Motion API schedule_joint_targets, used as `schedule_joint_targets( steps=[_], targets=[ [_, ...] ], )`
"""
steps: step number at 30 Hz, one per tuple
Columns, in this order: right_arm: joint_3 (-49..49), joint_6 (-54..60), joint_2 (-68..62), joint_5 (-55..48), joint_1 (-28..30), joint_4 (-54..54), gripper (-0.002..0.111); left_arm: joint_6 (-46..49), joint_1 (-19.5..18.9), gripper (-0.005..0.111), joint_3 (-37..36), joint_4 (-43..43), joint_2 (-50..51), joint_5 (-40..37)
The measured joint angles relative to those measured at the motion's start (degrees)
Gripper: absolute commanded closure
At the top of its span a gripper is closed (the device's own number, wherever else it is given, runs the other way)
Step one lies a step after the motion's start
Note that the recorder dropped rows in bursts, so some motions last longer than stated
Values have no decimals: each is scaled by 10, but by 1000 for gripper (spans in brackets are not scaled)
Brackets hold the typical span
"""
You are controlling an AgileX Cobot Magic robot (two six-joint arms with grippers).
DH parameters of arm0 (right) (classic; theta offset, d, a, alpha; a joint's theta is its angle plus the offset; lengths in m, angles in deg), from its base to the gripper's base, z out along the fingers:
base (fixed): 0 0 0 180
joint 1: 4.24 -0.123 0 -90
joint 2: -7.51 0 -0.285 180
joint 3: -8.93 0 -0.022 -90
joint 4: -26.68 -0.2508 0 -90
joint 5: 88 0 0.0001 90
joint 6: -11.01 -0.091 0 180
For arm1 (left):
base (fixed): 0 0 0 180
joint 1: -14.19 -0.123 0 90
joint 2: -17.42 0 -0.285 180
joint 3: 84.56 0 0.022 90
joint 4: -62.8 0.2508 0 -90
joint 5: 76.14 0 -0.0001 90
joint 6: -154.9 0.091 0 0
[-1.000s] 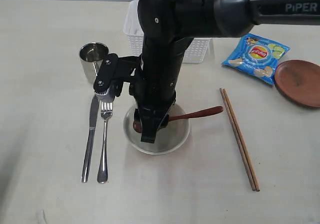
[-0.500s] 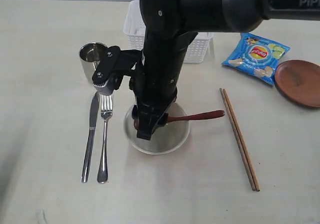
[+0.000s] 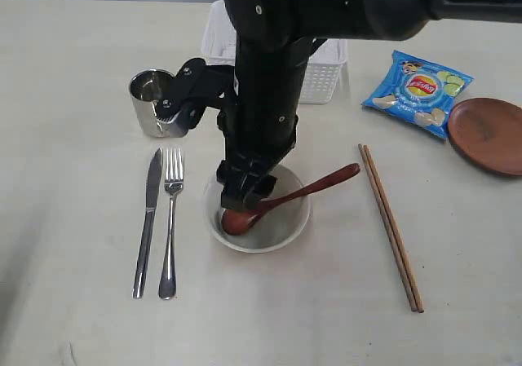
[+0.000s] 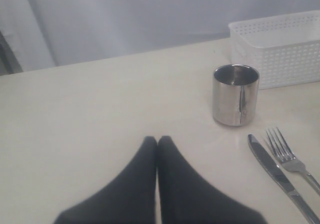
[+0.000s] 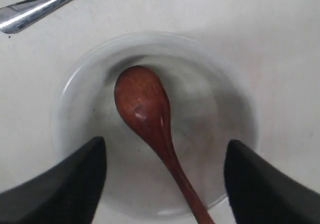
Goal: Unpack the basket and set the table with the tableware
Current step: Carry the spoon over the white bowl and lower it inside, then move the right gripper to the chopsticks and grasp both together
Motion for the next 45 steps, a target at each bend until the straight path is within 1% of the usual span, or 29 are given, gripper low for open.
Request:
schedule_joint_targets(
  steps=[3,5,6,7,9,10,11,12,13,14,15,17,18,20,21,23,26,37,40,41,43,44,45],
  targets=[
    [-10,-27,12,-34,0,17,75,0,0,107,0,0,0,0],
    [-11,-45,26,-52,0,33,80,0,0,107,0,0,0,0],
    [-11,-53,36,-63,1,38,81,0,0,107,0,0,0,0],
    [-10,-59,47,-66,4,39,81,0,0,107,0,0,0,0],
    [11,-86,89,-68,28,39,81,0,0,107,0,0,0,0],
    [37,-112,126,-63,60,39,81,0,0,107,0,0,0,0],
    [52,-125,142,-59,80,39,81,0,0,107,0,0,0,0],
    [86,-167,181,-48,124,41,81,0,0,107,0,0,0,0],
    [100,-187,200,-41,142,42,81,0,0,107,0,0,0,0],
    [138,-231,233,-23,185,43,81,0,0,107,0,0,0,0],
    [171,-259,251,-5,214,45,80,0,0,107,0,0,0,0],
    [229,-281,267,33,244,40,73,0,0,107,0,0,0,0],
    [253,-287,265,54,251,33,66,0,0,107,0,0,0,0],
    [306,-291,249,94,255,24,54,0,0,107,0,0,0,0],
    [328,-293,235,121,255,21,53,0,0,107,0,0,0,0],
    [348,-301,207,157,255,13,52,0,0,107,0,0,0,0],
    [352,-304,183,185,255,-4,52,0,0,107,0,0,0,0],
    [352,-305,75,247,255,-18,52,0,0,107,0,0,0,0],
    [348,-307,66,246,255,-18,52,0,0,107,0,0,0,0],
    [347,-308,65,244,255,-18,53,0,0,107,0,0,0,0],
    [345,-308,59,241,255,-18,57,0,0,107,0,0,0,0],
    [345,-308,57,238,255,-18,68,0,0,107,0,0,0,0],
    [344,-308,56,237,255,-13,73,0,0,107,0,0,0,0]
  ],
)
